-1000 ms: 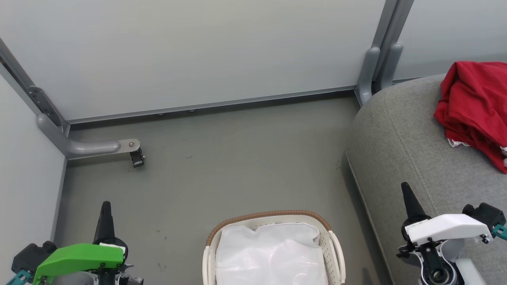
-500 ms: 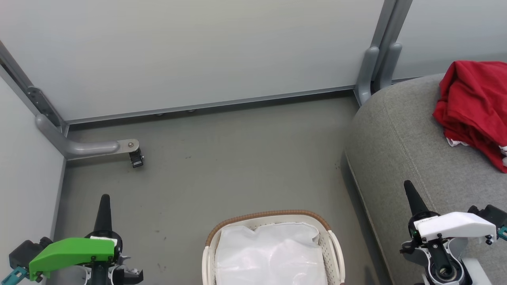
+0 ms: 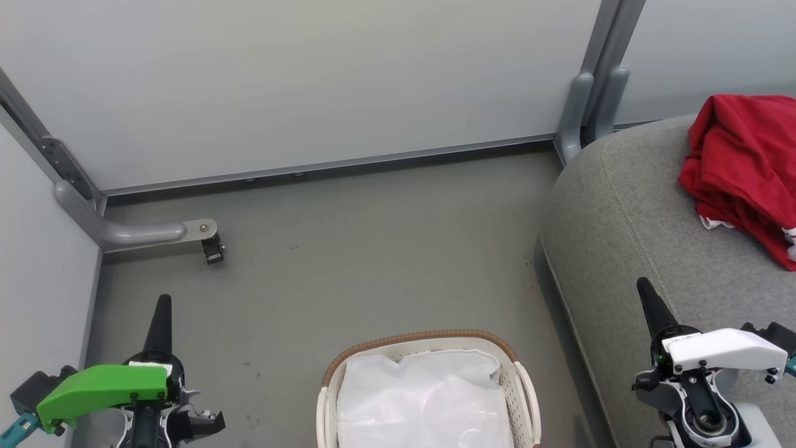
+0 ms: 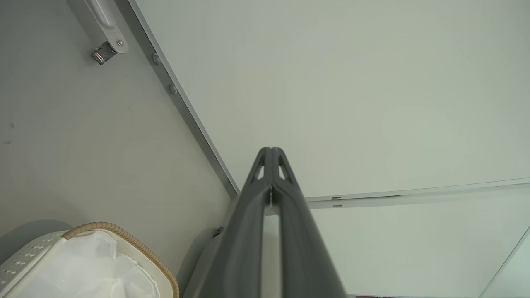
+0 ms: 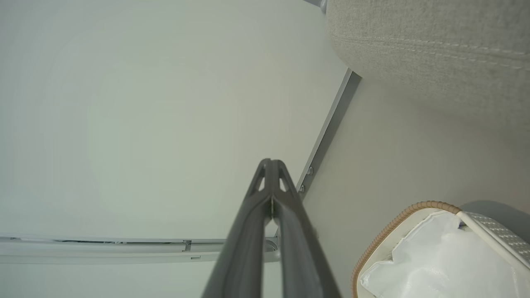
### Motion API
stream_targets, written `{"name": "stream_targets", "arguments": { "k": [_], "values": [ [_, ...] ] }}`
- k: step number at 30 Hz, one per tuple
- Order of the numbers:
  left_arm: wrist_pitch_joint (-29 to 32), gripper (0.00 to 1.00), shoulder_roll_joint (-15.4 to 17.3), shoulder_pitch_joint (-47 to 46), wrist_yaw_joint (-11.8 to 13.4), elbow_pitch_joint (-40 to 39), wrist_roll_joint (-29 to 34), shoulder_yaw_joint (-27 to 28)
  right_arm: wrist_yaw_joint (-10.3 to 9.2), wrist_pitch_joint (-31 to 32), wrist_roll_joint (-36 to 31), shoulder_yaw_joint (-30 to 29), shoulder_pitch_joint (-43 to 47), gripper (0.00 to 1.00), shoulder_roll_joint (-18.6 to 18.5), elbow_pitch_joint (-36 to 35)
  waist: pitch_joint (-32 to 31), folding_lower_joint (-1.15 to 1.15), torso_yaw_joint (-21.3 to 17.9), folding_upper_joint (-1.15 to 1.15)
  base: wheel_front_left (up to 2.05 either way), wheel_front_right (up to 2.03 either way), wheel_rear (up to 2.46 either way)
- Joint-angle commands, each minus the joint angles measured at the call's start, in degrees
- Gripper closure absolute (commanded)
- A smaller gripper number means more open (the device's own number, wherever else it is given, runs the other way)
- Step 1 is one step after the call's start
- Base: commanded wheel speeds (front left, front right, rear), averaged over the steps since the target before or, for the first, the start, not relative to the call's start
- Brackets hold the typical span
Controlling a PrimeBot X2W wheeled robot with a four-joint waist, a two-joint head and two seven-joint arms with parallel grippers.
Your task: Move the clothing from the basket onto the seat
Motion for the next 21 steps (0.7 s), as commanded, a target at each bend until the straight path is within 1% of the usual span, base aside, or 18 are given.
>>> {"name": "stream_targets", "arguments": {
  "k": [1,21],
  "values": [
    [0.34,1.0,0.36,-1.35,0.03,-0.51,-1.33,0.3,0.0,0.4,1.42,-0.32,-0.66,1.0,-0.47,-0.46,0.0,0.0,-0.02,0.0,0.0,0.0,0.0],
    [2.7,1.0,0.4,-2.73,0.4,-0.91,-9.16,1.15,-0.01,2.14,10.46,-0.85,-1.08,1.0,-1.0,-0.57,0.04,0.0,-0.26,0.0,0.0,0.0,0.0]
  ]
}}
